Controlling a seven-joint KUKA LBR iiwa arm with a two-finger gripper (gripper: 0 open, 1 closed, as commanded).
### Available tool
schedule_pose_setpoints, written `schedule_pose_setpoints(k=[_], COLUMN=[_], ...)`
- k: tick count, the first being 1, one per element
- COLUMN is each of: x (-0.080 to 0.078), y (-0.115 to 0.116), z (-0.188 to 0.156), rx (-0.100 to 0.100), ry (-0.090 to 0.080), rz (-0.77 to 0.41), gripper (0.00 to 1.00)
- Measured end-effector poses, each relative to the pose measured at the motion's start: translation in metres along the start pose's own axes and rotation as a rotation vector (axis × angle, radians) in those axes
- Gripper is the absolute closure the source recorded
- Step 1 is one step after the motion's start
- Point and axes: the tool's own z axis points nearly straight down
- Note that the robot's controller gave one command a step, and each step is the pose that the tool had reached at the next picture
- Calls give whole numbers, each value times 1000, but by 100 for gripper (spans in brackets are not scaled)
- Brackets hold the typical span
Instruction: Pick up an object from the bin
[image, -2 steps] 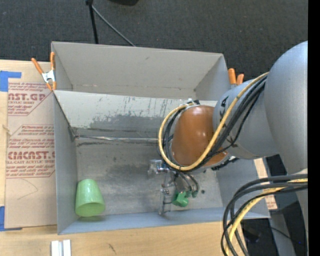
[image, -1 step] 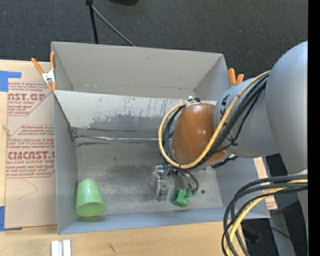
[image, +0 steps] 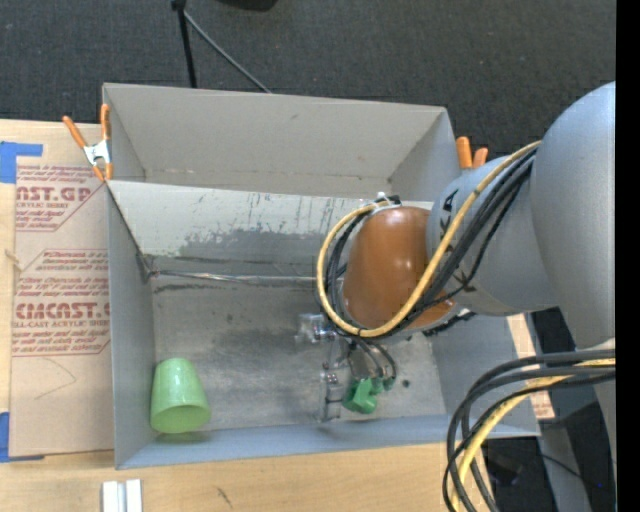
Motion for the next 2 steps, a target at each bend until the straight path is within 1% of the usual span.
schedule_pose_setpoints(k=[1,2], x=[-1,-28], y=[96,176], z=[-38,18], rx=[-2,3], ry=[-5,5], rz=[-183,-239], gripper=[0,0])
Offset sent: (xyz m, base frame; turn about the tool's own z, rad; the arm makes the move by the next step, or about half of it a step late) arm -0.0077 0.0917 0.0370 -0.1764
